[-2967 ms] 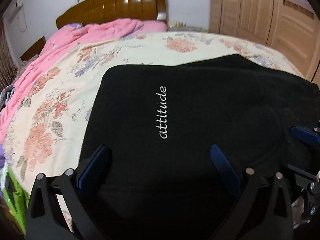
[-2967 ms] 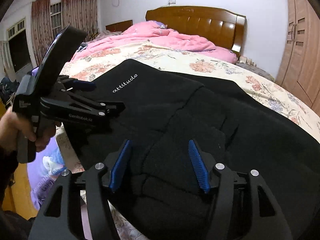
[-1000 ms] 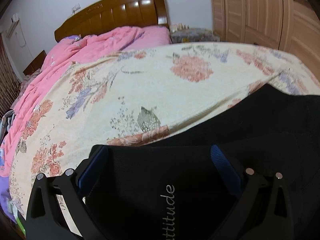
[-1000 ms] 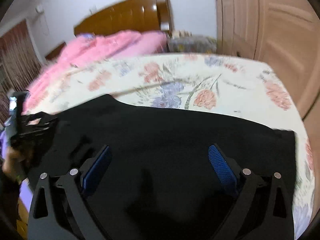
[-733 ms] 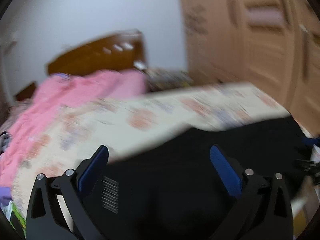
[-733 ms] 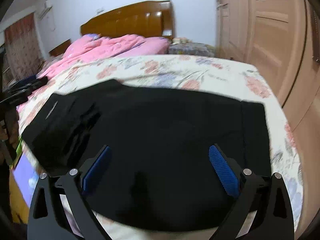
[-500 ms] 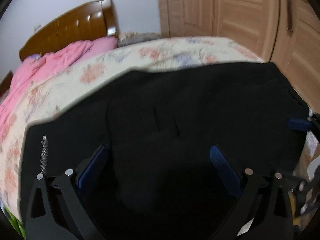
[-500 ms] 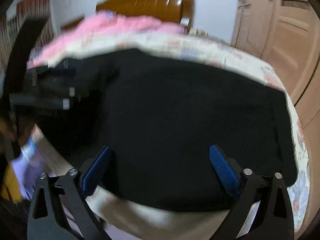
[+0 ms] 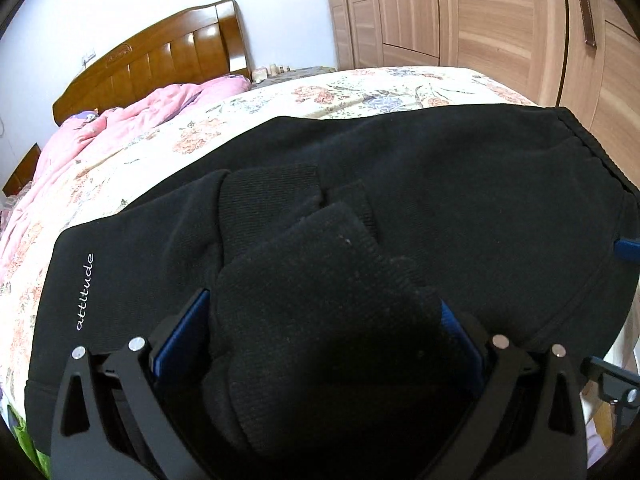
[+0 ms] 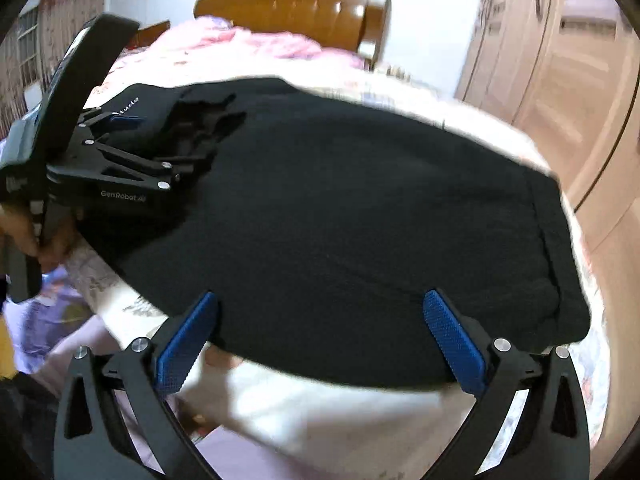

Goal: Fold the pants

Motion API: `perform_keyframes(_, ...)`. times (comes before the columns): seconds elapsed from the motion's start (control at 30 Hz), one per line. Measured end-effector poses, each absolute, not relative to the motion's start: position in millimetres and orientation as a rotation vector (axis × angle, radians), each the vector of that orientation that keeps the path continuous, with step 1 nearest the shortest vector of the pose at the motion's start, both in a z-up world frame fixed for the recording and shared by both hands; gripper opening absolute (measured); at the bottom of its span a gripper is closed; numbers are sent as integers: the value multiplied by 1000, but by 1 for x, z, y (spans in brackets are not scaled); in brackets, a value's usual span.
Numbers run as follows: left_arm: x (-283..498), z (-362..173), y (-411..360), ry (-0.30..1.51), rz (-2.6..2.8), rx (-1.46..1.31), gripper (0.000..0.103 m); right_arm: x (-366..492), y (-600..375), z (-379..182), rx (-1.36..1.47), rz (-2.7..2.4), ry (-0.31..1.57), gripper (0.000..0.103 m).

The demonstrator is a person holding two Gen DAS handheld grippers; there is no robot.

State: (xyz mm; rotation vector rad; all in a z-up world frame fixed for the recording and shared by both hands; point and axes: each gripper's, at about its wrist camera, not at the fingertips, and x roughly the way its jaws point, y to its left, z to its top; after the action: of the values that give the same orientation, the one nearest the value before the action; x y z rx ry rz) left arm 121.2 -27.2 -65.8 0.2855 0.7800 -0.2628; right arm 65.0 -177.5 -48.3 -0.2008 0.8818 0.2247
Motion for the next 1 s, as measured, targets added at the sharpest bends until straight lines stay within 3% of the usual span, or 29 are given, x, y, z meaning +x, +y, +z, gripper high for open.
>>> perform_keyframes(0.17, 118, -65, -27, 775, -262, 285, 102, 72, -195, -24, -175, 157, 805, 98)
perform_keyframes(0.27, 120, -66, -26, 774, -264, 285, 102, 91, -221, -41, -82, 97, 882, 98)
perform_keyframes(0.67, 121, -63, -26, 787, -270, 291, 102, 96, -220, -45, -77, 106, 864, 99)
perform_keyframes(0.73, 121, -46, -28, 833, -309, 293, 101, 87, -222, -47, -72, 120, 840, 99)
perform_keyframes(0.87, 135, 23, -23, 747, -494, 155, 101, 88, -222, -46, -72, 115, 849, 99)
perform_keyframes(1.0, 205, 26, -37, 865, -542, 69, 101, 87, -221, -45, -72, 106, 852, 99)
